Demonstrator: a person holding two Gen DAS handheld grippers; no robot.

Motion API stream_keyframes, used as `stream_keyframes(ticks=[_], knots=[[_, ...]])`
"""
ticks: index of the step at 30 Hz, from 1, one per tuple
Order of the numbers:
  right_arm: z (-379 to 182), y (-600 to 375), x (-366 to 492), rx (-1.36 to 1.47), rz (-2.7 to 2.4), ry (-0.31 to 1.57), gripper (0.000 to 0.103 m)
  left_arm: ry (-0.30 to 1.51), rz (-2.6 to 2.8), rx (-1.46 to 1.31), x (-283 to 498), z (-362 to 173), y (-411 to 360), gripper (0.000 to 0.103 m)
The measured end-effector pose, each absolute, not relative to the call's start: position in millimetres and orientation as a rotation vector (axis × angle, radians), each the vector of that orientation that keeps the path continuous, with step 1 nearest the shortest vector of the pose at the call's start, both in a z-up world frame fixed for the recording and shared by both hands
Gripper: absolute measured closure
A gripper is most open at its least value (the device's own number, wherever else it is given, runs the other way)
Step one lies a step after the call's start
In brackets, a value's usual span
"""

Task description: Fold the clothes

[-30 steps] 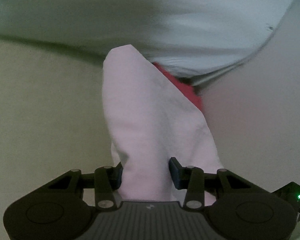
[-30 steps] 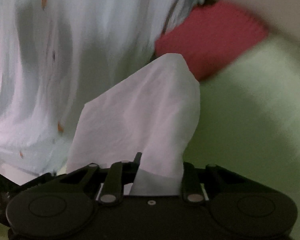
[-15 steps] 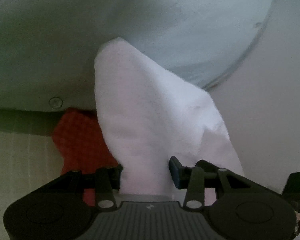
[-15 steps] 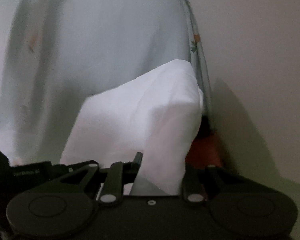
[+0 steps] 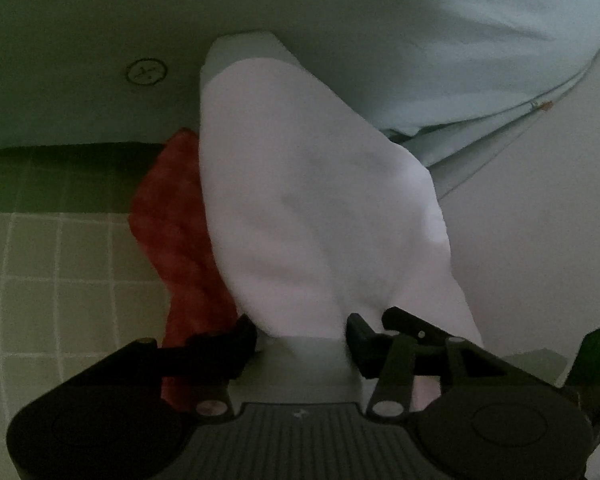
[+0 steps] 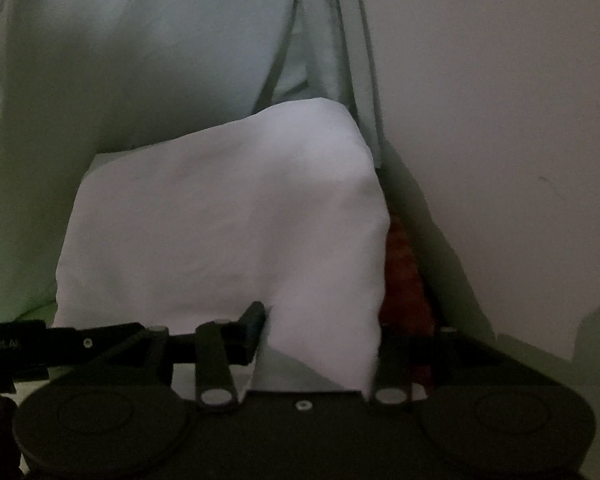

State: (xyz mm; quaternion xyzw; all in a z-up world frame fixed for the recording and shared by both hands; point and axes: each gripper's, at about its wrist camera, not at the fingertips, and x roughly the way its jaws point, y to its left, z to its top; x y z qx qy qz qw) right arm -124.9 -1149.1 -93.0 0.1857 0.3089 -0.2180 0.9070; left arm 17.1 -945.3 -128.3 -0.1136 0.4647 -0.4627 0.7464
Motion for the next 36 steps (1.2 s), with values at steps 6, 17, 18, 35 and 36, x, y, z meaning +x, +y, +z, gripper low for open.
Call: stream_keyframes(ticks=[6,17,18,35,36], knots=[[-86,-1131,-144,0.297,-0.496,0.659,0.054,0.956,-1.001,-0.105,-3,-95,-937,0.051],[-78,-1083,-208,0.373,-0.574,0.710,0.049,0.853,-0.932,0.065,-69,-52,-858,0.052],[-74,-1075,-216,0.399,-0.579,0.695,0.049,0.844,-0.936,0.076,-76,-50,-854,0.052],[-37,-955,-309,0.352,-0.702,0.615,0.005,0.713,-0.975,0.217,-181,-25,-791,0.028],[-38,-952,-313,0.349,-0.710,0.618,0.004,0.710,-0.978,0.221,-184,-25,-790,0.025]])
